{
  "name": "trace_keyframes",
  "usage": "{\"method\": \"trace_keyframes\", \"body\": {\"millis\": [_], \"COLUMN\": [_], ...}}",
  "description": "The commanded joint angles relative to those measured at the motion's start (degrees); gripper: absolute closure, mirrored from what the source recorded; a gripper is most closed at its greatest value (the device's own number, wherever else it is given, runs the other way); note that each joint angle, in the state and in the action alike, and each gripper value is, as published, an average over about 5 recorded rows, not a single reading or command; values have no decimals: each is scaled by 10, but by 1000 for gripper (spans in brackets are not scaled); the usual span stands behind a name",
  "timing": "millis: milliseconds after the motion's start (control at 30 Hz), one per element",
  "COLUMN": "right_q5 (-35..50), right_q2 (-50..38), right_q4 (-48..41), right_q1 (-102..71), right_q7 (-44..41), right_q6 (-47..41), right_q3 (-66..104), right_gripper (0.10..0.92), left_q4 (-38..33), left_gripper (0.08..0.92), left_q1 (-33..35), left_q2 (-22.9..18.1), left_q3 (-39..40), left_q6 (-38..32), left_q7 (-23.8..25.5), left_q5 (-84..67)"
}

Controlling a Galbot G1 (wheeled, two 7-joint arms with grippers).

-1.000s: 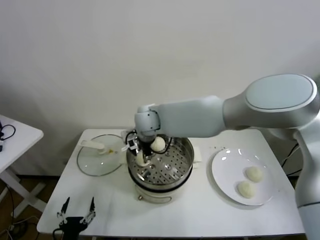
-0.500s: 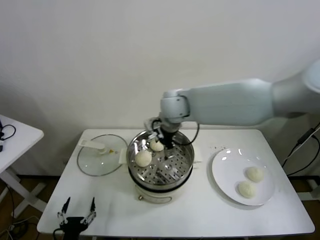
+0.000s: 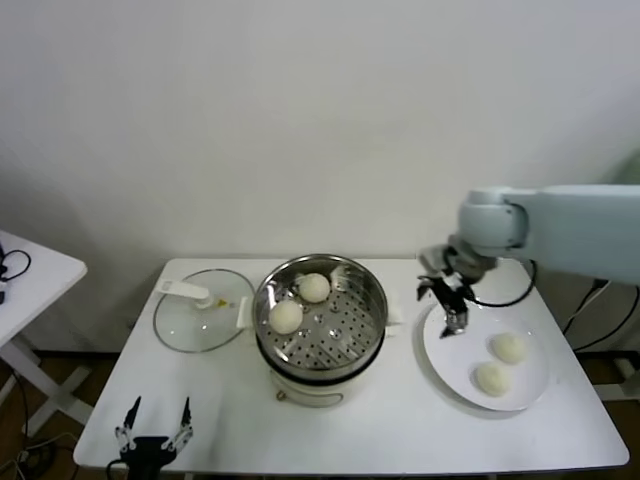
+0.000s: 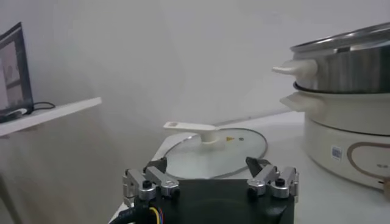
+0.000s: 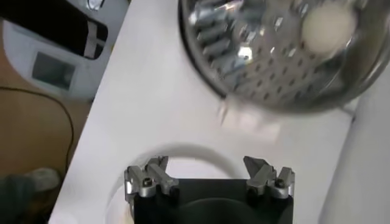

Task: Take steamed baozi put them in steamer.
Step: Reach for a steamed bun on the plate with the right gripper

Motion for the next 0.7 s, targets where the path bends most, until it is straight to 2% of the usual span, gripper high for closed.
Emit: {"method": "trace_keyframes", "body": {"millis": [33, 267, 700], "right_q5": [-150, -201, -235], "right_q2": [-142, -153, -147], "right_q4": [-28, -86, -139], "right_q1": [-155, -286, -384], "right_q7": [-20, -18, -9], "right_q6": [26, 31, 31], "right_q3": [64, 180, 269], "right_gripper": [203, 203, 203], "left_q4": [2, 6, 7], "left_gripper": [177, 177, 177], "left_q1": [1, 3, 9], "left_q2": [-2, -5, -6], "left_q3": [0, -1, 2], "left_q6": [0, 0, 1], "left_q7": [0, 0, 0], "left_q5": [4, 7, 17]}}
